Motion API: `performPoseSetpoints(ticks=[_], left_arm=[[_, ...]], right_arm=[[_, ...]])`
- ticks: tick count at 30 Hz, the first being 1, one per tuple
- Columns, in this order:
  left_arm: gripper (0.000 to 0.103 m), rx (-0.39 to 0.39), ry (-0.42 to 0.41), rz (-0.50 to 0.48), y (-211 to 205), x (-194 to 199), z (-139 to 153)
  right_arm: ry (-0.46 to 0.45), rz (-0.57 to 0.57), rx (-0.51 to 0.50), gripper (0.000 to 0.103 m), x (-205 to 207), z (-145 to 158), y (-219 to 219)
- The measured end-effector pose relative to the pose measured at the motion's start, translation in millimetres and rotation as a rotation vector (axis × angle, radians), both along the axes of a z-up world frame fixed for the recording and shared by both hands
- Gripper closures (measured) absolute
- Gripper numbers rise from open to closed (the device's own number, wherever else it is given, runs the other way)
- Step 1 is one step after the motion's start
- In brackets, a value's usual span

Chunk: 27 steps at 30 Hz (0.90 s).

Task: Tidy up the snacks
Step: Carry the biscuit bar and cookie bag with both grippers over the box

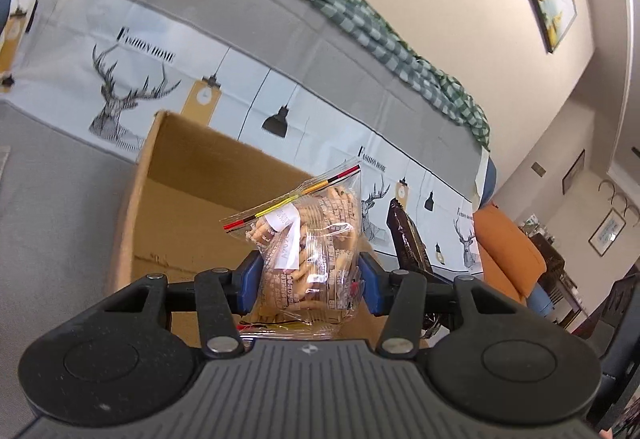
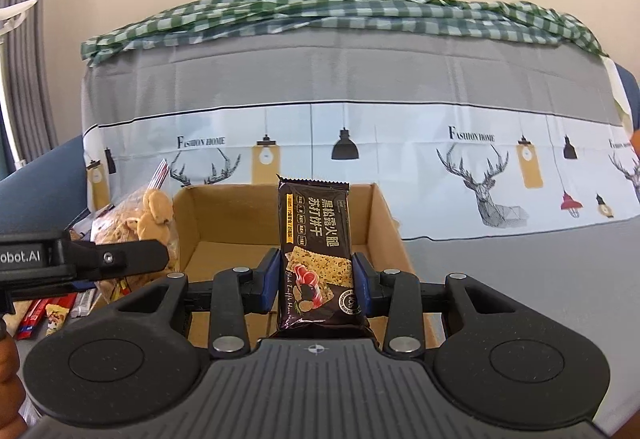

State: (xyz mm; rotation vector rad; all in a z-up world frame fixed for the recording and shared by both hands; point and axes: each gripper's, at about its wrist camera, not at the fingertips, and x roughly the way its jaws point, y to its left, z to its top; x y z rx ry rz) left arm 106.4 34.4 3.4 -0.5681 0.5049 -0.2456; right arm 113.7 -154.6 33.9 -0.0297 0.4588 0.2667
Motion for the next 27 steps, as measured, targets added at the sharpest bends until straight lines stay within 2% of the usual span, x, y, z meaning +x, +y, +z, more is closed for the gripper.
performPoseSetpoints(ticks=[9,27], left_arm=[[0.048,-0.007,0.005,-0.032,-2.3,3.4,-1.9],[0.048,-0.013,0.007,-0.037,-2.9,4.0,-3.3]], right_arm=[[0.014,0.007,0.005,0.064,3.0,-4.0,11.2],[0.016,0.002,0.010,0.063,6.4,-7.8,8.9]])
